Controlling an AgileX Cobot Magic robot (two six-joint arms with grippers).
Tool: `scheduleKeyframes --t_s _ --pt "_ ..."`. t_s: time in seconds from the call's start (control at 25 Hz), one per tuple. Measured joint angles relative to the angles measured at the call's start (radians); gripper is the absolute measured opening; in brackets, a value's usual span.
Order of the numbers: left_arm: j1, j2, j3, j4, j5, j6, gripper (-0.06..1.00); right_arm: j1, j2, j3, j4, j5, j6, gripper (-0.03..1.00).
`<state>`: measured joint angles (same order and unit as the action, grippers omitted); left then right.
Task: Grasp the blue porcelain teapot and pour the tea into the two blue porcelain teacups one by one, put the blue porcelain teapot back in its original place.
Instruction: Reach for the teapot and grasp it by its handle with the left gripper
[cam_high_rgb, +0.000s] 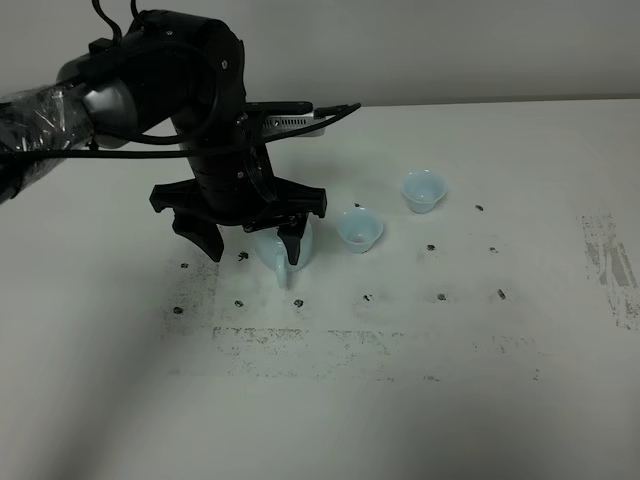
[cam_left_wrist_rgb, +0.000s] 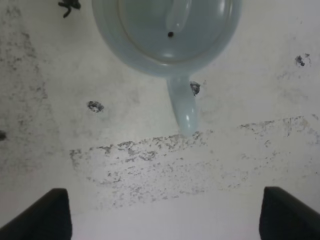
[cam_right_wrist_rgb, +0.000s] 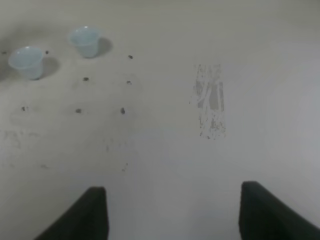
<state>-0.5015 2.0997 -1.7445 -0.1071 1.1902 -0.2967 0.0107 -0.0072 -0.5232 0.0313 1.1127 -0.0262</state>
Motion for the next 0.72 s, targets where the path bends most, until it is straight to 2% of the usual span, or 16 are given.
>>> scheduleKeyframes --t_s 0.56,0.72 --pt "0.000 0.062 0.000 -0.015 -0.083 -0.049 0.07 0.000 0.000 0.000 0.000 0.000 0.000 0.54" --pt "0.000 0.085 -0.013 -0.018 -0.060 -0.051 0.07 0.000 0.000 0.000 0.000 0.000 0.000 0.54"
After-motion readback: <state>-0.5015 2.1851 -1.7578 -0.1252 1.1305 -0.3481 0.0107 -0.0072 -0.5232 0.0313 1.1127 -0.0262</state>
